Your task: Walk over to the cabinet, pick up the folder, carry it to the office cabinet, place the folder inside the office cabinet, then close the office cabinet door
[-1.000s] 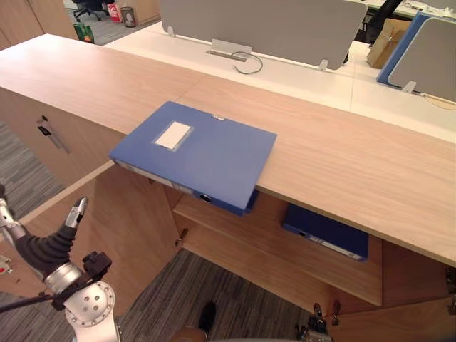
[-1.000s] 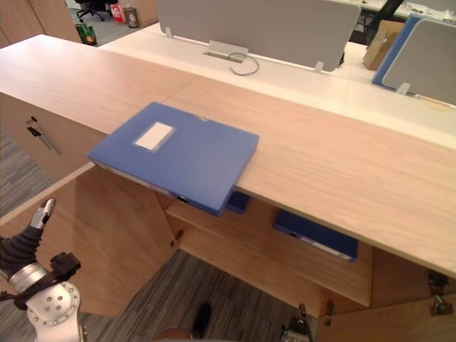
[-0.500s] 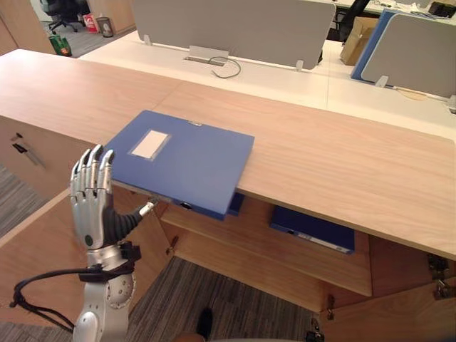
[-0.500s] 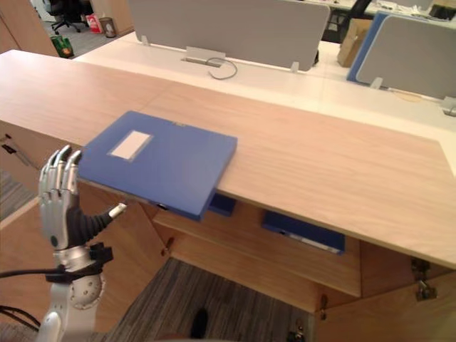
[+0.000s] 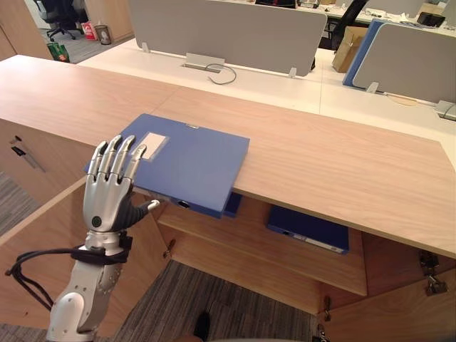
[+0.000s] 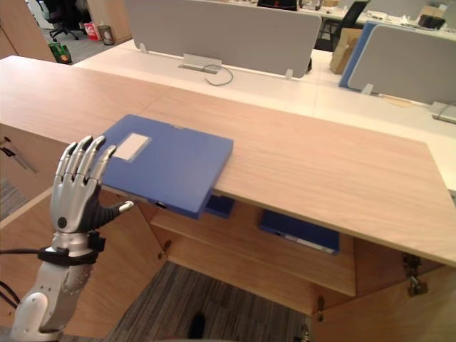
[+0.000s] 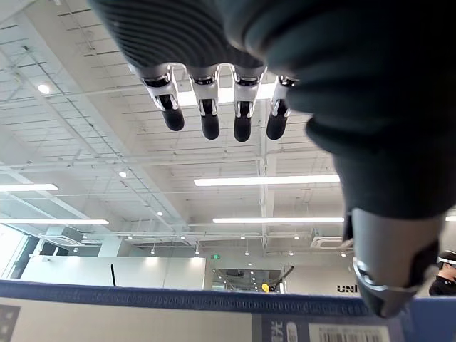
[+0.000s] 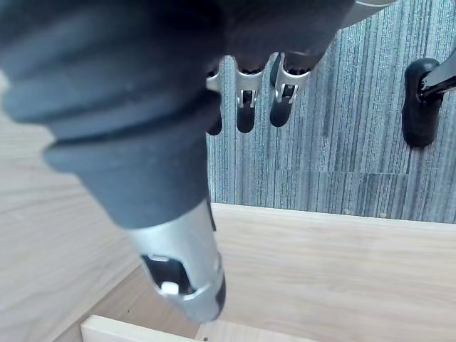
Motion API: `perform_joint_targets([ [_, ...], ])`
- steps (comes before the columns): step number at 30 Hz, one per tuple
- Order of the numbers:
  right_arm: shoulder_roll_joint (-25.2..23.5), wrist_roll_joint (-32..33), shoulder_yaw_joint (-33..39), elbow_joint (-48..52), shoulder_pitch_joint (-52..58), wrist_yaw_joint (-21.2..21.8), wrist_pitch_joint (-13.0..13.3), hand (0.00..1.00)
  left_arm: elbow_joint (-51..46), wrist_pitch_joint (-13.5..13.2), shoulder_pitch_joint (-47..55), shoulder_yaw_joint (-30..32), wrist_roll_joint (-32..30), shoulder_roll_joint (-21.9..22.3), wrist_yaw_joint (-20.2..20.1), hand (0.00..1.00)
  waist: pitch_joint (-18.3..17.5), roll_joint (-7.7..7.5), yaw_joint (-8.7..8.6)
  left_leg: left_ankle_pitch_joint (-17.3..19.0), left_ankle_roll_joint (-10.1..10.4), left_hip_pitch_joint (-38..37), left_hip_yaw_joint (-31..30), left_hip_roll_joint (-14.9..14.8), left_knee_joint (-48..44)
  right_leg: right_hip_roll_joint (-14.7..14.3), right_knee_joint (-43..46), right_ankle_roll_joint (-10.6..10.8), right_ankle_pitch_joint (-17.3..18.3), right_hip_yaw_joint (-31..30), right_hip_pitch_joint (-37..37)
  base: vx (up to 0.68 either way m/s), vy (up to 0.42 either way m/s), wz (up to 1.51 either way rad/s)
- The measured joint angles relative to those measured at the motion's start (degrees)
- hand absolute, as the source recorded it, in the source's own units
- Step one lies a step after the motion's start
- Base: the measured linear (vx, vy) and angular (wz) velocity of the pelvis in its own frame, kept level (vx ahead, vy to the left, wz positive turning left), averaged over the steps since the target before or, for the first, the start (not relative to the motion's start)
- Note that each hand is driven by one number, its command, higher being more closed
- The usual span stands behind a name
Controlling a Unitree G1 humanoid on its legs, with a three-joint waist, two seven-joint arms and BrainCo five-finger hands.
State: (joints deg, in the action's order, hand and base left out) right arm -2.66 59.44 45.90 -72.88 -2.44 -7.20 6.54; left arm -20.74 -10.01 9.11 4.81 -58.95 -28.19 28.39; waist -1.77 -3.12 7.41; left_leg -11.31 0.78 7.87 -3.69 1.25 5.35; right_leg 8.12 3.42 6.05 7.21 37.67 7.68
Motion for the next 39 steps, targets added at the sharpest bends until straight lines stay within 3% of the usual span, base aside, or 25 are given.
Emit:
perform_joint_targets([
  [12,0.07,-2.2,0.22,0.05,0.13,0.36,-0.39,0.0,6.13,-2.88,-1.59,-3.45,-0.01,-2.96,-4.64,0.0,-0.9,-0.59,-0.13,-0.18,-0.08,-0.15,0.74,-0.2,-0.01,0.02,0.06,0.19,-0.12,-0.54,0.16,0.0,-0.006,-0.01],
  [23,0.04,-2.35,0.03,0.17,1.27,0.6,-0.59,0.0,13.55,-2.78,-2.8,-3.43,-0.25,-5.91,-7.6,0.0,-1.52,-0.68,-0.39,0.2,0.25,-0.95,1.95,-0.64,0.02,-0.02,0.96,-0.4,0.15,-1.97,0.02,-0.02,-0.004,-0.06],
  [24,0.04,-2.38,0.03,0.23,1.49,0.71,-0.72,0.0,14.37,-2.7,-3.25,-3.43,-0.3,-6.16,-7.67,1.0,-1.55,-0.68,-0.44,0.2,0.25,-0.95,2.01,-0.65,0.02,-0.01,0.98,-0.4,0.15,-2.03,-0.04,0.0,0.0,0.0],
  [34,0.02,-2.42,0.02,0.91,1.82,0.95,-0.95,0.0,17.51,-2.24,-9.18,-3.3,-1.52,-7.12,-6.94,1.0,-2.2,-0.74,-0.59,0.16,0.19,-1.15,2.9,-0.86,0.02,0.04,1.12,-0.43,0.12,-3.02,-0.32,0.0,-0.006,-0.04],
  [39,0.0,-2.41,0.04,0.9,1.9,0.95,-0.96,0.0,19.53,-2.06,-10.63,-3.33,-2.08,-8.68,-6.24,1.0,-2.39,-0.62,-1.7,0.22,0.26,-1.42,3.28,-1.0,0.02,0.05,1.21,-0.49,0.11,-3.46,-0.34,-0.01,-0.008,-0.05],
])
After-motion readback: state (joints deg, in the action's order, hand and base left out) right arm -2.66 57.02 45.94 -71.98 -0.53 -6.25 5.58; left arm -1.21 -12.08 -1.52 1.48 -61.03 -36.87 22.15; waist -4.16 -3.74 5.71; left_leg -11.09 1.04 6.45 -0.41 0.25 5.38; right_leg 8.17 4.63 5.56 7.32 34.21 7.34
